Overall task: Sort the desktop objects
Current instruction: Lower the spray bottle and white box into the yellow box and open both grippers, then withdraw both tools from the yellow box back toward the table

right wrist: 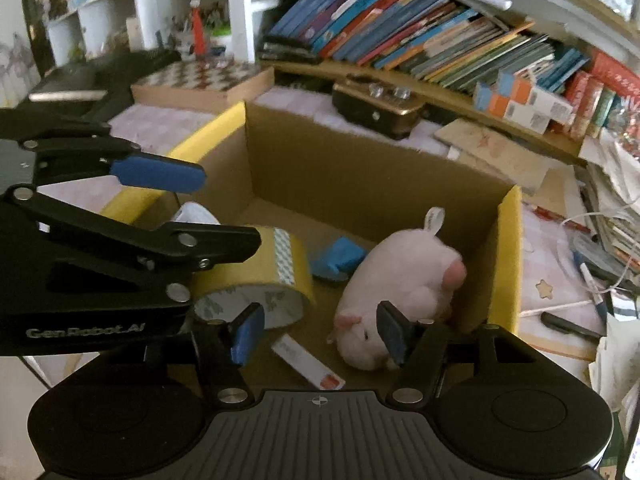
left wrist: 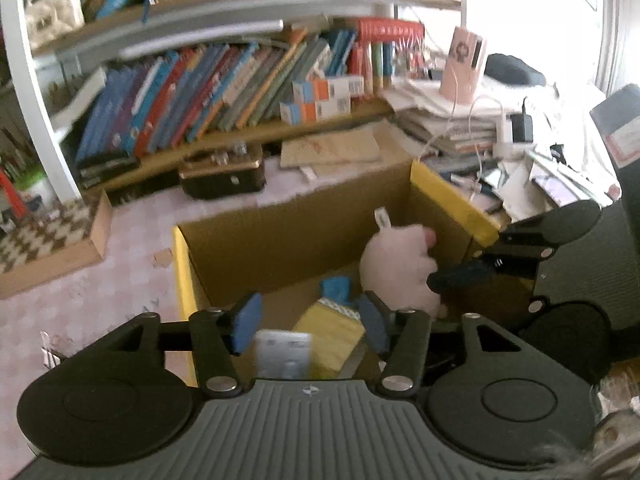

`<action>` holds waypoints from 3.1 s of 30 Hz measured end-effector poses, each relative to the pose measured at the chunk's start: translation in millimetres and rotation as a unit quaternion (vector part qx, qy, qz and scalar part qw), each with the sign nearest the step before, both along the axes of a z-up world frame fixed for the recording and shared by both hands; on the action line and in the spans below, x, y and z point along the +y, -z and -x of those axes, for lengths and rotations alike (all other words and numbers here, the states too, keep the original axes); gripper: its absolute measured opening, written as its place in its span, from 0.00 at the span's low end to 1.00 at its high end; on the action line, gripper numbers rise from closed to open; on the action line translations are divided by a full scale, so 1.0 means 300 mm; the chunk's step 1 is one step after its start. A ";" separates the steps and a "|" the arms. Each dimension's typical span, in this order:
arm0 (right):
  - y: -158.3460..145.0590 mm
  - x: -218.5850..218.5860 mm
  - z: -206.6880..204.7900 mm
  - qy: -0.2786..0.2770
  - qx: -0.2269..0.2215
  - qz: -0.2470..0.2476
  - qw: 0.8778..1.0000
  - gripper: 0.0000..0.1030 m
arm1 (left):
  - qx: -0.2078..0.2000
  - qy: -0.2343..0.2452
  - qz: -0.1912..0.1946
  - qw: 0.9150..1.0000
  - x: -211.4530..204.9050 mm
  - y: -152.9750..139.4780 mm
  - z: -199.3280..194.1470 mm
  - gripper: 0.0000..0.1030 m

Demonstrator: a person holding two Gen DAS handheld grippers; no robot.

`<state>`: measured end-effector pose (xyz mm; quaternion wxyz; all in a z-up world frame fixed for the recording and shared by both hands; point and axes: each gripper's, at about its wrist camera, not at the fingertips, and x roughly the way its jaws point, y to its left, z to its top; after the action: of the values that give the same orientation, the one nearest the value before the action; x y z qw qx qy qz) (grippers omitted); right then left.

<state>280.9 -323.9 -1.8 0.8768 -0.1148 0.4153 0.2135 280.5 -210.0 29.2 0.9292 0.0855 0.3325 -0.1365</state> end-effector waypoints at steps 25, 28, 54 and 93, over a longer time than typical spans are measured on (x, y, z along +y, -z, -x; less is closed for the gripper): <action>-0.224 -0.147 0.265 0.136 -0.172 -0.096 0.971 0.70 | -0.136 -0.074 0.061 0.986 0.108 -0.227 0.336 0.90; -0.220 -0.155 0.291 0.154 -0.175 -0.099 0.967 0.70 | -0.137 -0.081 0.060 0.985 0.129 -0.220 0.366 0.91; -0.109 0.028 0.637 0.258 -0.145 -0.081 0.952 0.70 | -0.099 -0.085 0.068 0.989 0.412 -0.097 0.640 0.91; 0.065 0.440 0.980 0.262 -0.048 -0.059 0.962 0.73 | 0.002 -0.062 0.062 0.996 0.714 0.105 0.941 0.92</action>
<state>-13.0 -192.0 -21.2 0.9262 0.0399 0.3748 -0.0052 -1.7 4.2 -2.4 0.9387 0.0072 0.3300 -0.0993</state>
